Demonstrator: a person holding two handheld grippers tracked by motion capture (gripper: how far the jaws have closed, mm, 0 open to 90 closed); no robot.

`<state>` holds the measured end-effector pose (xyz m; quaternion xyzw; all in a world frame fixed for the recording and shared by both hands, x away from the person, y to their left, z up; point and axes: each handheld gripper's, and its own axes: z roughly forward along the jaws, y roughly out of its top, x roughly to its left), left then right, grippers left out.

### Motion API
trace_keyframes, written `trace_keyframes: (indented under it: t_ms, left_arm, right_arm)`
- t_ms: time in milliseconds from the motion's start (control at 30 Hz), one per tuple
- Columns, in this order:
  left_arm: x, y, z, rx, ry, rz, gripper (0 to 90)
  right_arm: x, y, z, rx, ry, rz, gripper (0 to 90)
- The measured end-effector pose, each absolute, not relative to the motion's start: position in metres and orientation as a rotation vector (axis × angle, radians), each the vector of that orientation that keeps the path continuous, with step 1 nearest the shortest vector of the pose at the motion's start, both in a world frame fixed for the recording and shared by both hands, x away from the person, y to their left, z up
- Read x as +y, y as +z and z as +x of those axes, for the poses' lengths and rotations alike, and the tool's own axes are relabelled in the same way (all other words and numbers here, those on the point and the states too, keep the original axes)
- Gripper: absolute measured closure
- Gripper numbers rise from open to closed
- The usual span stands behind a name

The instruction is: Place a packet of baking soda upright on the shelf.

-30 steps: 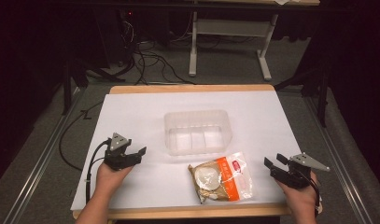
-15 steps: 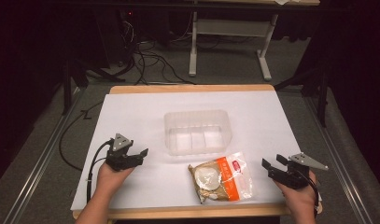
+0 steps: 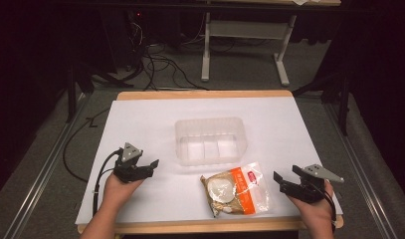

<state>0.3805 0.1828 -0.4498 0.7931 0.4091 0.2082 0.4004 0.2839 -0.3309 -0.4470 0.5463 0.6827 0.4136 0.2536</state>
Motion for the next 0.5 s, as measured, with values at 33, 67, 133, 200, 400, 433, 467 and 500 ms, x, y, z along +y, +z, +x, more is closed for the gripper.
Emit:
trace_keyframes:
  t_ms: [33, 67, 133, 200, 400, 433, 467, 500]
  left_arm:
    - [0.183, -0.45, 0.38, 1.035, 0.528, 2.007, 29.2]
    - [0.183, -0.45, 0.38, 1.035, 0.527, 2.008, 29.2]
    - [0.182, -0.45, 0.38, 1.035, 0.526, 2.01, 29.1]
    - [0.181, -0.451, 0.38, 1.029, 0.528, 2.018, 29.1]
    - [0.179, -0.451, 0.38, 1.02, 0.535, 2.031, 29.1]
    - [0.179, -0.451, 0.379, 1.02, 0.535, 2.031, 29.1]
    - [0.179, -0.451, 0.379, 1.019, 0.535, 2.032, 29.1]
    - [0.179, -0.451, 0.38, 1.018, 0.535, 2.033, 29.1]
  right_arm:
    - [-0.33, -0.447, 0.284, 1.863, 1.129, 1.48, 21.2]
    - [-0.328, -0.447, 0.283, 1.865, 1.135, 1.48, 21.1]
    - [-0.324, -0.447, 0.282, 1.876, 1.148, 1.473, 21.1]
    - [-0.32, -0.447, 0.282, 1.893, 1.151, 1.463, 21.1]
    - [-0.303, -0.45, 0.281, 1.97, 1.144, 1.425, 21.3]
    - [-0.3, -0.452, 0.281, 1.986, 1.15, 1.416, 21.3]
    - [-0.298, -0.453, 0.281, 1.997, 1.146, 1.413, 21.3]
    - [-0.295, -0.454, 0.282, 2.014, 1.133, 1.416, 21.3]
